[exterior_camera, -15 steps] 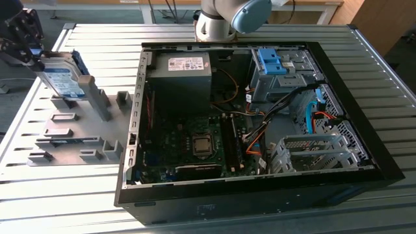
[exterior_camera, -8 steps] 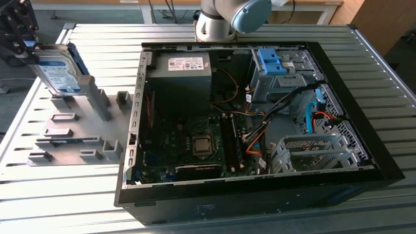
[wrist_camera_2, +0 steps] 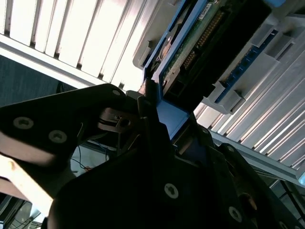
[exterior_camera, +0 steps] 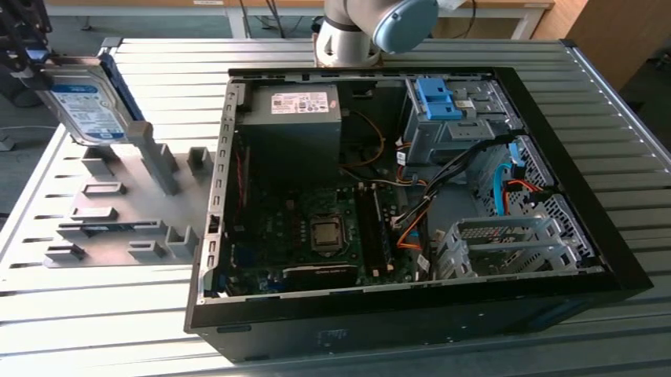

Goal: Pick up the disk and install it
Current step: 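Pick up the disk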

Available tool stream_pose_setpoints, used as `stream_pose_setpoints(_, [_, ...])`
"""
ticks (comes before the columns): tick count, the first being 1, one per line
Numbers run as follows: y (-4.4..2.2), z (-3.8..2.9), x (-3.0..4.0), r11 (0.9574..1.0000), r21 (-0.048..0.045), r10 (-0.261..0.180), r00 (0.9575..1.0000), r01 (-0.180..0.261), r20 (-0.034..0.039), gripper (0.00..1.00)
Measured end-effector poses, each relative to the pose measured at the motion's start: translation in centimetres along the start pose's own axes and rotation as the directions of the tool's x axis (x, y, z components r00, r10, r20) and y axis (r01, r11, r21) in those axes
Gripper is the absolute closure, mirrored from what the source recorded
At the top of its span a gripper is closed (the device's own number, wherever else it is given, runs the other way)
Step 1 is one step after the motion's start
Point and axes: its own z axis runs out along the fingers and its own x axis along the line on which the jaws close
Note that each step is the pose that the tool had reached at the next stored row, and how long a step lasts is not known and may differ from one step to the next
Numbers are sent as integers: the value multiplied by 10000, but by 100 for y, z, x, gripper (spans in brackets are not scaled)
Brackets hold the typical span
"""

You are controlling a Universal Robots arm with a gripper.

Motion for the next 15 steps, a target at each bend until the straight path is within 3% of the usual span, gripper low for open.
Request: stream_pose_setpoints(15, [5,-354,-6,10000,0,1,10000,-1,0,64])
